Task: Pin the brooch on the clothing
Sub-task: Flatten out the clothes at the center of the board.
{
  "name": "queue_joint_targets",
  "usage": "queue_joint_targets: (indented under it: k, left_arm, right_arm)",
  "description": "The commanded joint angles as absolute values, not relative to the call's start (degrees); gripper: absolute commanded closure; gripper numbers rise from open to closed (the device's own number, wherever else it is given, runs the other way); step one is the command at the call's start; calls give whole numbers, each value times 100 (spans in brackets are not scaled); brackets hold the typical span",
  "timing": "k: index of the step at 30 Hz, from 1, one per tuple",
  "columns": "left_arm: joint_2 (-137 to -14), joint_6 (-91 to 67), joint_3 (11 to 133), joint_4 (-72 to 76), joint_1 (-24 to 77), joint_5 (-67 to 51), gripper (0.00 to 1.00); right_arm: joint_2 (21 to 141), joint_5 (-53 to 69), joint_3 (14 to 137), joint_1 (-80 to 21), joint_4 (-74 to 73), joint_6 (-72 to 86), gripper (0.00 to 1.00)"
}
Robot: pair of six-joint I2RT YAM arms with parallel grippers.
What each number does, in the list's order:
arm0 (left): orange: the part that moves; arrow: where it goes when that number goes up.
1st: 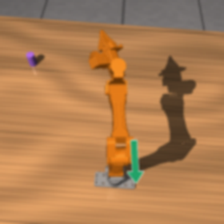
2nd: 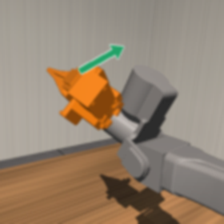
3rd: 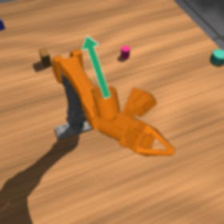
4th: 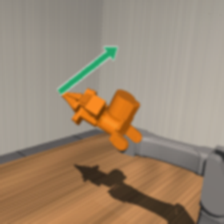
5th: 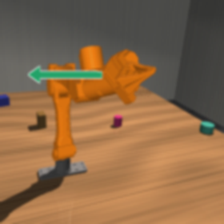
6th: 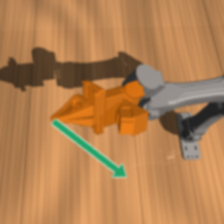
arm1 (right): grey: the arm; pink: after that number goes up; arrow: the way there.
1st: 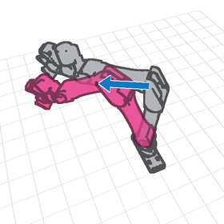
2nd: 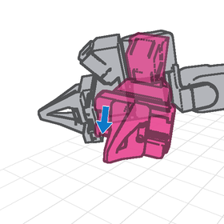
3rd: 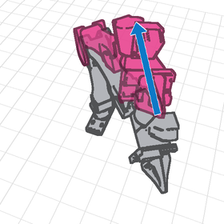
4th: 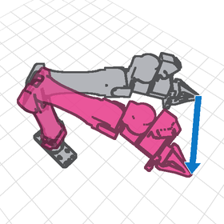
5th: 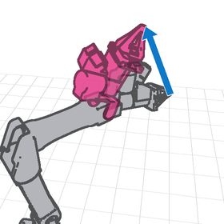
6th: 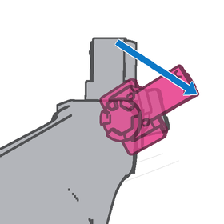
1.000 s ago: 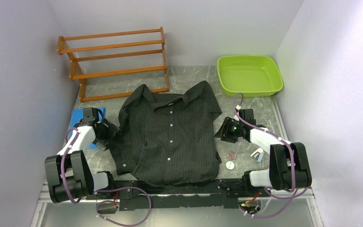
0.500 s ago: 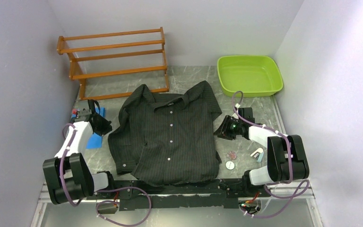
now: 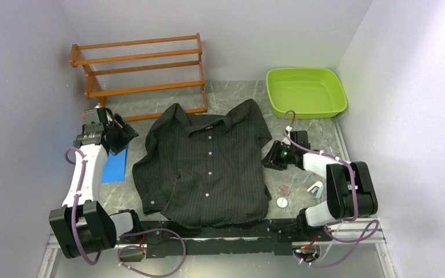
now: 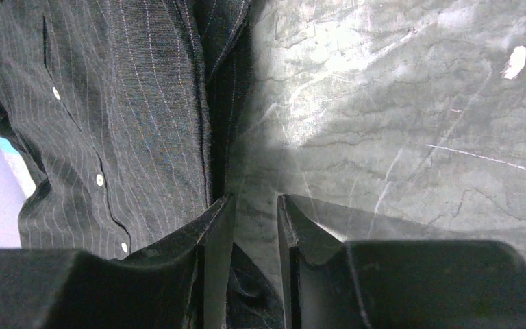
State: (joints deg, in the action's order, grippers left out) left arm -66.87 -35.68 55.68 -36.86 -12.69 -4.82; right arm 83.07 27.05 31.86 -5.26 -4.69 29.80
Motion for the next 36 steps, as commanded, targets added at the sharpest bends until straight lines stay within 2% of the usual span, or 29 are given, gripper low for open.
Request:
queue_joint_targets:
  k: [1, 4, 7, 11, 20, 21, 23, 27, 29, 36]
  left_arm:
    - [-6815, -3189, 5186, -3089, -1279, -1658, 24]
    - [-6893, -3094, 4943, -2703, -1222, -1925, 22]
    - [-7047, -3110, 4839, -2480, -1064, -1823, 25]
    - [-7349, -3019, 4826, -2439, -559, -1036, 27]
    - [-8032, -2878, 4963, -2546, 113, 463, 38]
    - [-8075, -2874, 4976, -2567, 156, 608, 40]
    - [-8159, -2877, 5036, -2607, 190, 835, 51]
    - [-8259, -3005, 5213, -2686, 189, 1205, 85]
    - [-8316, -3039, 5419, -2781, 187, 1377, 97]
    - [-8835, -3135, 6541, -3348, 192, 2325, 97]
  right_arm:
    - [8440, 2612, 3192, -573, -521, 2869, 66]
    - [8392, 2620, 3167, -571, -524, 2870, 66]
    - [8376, 2678, 3151, -571, -482, 2904, 66]
    - [8392, 2696, 3187, -571, -497, 2871, 66]
    - [8314, 2717, 3163, -576, -512, 2867, 66]
    - [8322, 2718, 3172, -572, -524, 2861, 66]
    - [8323, 2729, 3173, -571, -519, 2867, 66]
    - [8265, 2743, 3160, -572, -498, 2875, 66]
    - [8231, 2740, 3187, -573, -516, 2860, 66]
    - [7972, 2728, 3269, -572, -632, 2762, 63]
